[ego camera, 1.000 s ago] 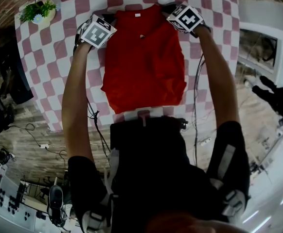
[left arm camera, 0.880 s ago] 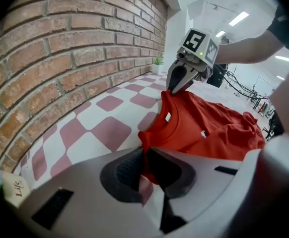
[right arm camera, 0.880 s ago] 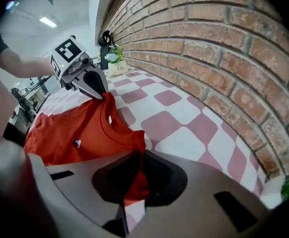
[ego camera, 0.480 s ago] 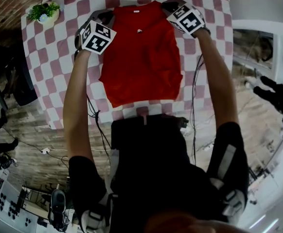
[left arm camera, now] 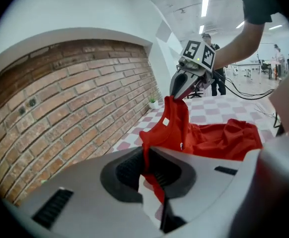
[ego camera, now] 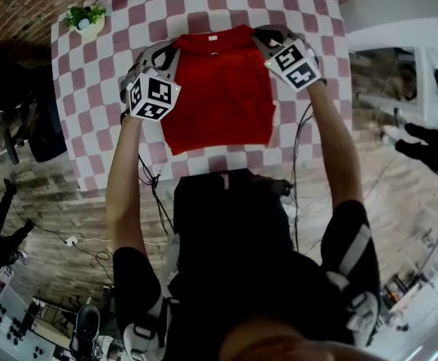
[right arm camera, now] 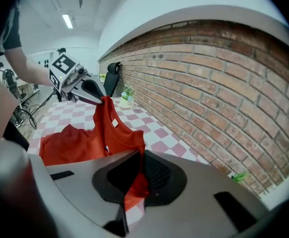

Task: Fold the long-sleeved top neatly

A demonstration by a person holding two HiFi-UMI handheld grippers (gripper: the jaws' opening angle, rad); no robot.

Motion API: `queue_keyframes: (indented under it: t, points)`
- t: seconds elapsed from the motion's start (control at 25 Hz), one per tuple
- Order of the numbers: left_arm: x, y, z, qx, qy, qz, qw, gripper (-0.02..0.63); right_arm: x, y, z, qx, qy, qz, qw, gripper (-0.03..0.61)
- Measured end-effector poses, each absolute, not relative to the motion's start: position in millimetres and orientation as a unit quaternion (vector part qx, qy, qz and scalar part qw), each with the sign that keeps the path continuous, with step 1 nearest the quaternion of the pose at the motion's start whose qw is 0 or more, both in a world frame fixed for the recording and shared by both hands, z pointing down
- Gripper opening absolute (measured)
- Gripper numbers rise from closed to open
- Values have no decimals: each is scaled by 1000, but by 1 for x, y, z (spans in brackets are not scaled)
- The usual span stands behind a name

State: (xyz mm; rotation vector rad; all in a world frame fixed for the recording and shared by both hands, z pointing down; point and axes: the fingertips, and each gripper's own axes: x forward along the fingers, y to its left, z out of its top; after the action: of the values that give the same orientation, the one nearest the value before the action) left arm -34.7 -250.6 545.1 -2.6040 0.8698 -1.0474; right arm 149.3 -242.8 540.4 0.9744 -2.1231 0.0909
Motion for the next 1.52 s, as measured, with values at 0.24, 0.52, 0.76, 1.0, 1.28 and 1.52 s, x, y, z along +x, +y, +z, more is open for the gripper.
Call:
queue_keyframes:
  t: [0.24,0.52,0.76,1.0,1.28,1.52]
  points:
    - [-43,-182,517,-882,306,-335,130,37,138,-156,509,392,-846,2,361,28]
    - [-59,-95,515,-875,311,-329,170,37,119,-63,511,391,-849,-26,356,28]
    - [-69,-32,547,-875,322,-326,159,37,109,4,545,368,-850,-24,375,28]
    - [-75,10,601,-873,321,-346,121,37,102,62,603,335,-843,-5,420,28]
    - [-84,46,680,-868,318,-380,29,38,95,99,677,297,-832,14,469,29]
    - [-90,67,707,-861,320,-395,-35,108,97,112,696,292,-829,53,474,29]
